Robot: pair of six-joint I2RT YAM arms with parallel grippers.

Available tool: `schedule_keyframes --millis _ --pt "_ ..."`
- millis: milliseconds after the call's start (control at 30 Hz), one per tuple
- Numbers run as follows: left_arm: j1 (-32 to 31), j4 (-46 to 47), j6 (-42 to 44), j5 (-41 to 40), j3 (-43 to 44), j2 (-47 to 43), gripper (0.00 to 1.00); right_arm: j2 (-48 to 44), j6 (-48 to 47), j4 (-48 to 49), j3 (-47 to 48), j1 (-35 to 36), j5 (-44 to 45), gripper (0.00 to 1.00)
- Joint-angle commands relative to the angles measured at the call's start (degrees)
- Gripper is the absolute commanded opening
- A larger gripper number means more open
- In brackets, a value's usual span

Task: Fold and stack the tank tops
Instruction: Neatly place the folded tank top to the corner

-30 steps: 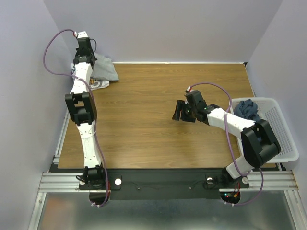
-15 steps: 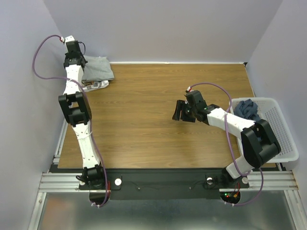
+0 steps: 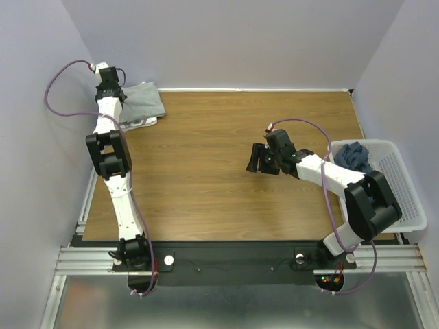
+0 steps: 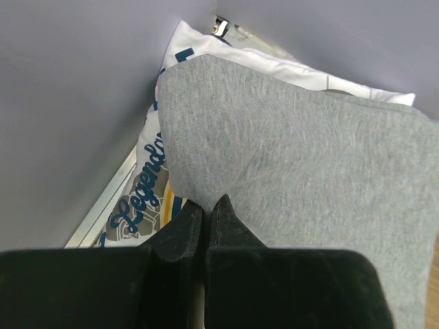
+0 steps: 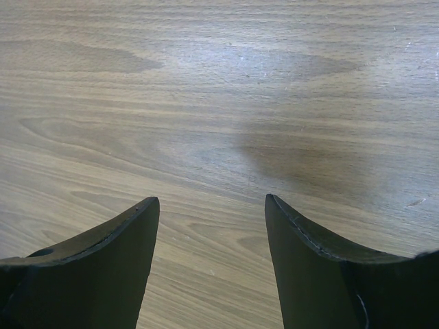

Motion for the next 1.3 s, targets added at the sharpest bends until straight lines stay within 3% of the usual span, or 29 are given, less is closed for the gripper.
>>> schedule_keyframes --millis 0,200,300,400,433,500,533,867,967,1067,1267 --pt "1.13 1.29 -0.77 -4.07 0.46 -0.08 0.01 -2.2 -0.09 0.88 0.19 -0.03 0.82 0.68" --pt "1.31 1.37 -0.6 -7.07 0.38 0.71 0.01 -2.55 -0.08 0.97 -0.08 0.14 0.82 0.69" --pt "1.3 1.29 -0.6 -6.54 1.08 0.89 0.07 -2.55 0.0 0.97 -0.08 0.14 0.91 0.68" --pt "1.3 1.55 -0.69 -5.31 0.64 0.28 0.4 -2.73 0.0 0.97 -0.25 0.15 0.82 0.69" --pt "1.3 1.81 -0.77 -4.96 0.2 -0.08 0.44 -2.82 0.0 0.88 -0.25 0.15 0.91 0.69" --pt "1.13 3.13 -0.77 -4.26 -1.72 -1.92 0.7 -3.17 -0.17 0.97 -0.25 0.15 1.08 0.69" --pt "1.13 3.57 -0.77 -4.26 -2.26 -3.06 0.75 -3.17 -0.09 0.97 -0.25 0.15 1.17 0.69" --pt "-3.78 3.49 -2.35 -4.25 -8.67 -15.52 0.77 -7.03 -0.17 0.88 1.06 0.15 2.31 0.72" --pt "-7.2 4.1 -3.06 -4.26 -15.51 -20.8 0.77 -8.26 -0.08 0.88 1.42 0.06 2.49 0.74" --pt "-11.69 5.59 -5.08 -2.32 -27.78 -31.7 0.77 -11.33 -0.17 0.8 0.63 0.06 3.98 0.75" --pt "-28.29 10.59 -8.77 -0.31 -48.46 -50.39 0.77 -17.13 0.0 0.36 -0.87 0.06 8.99 0.79"
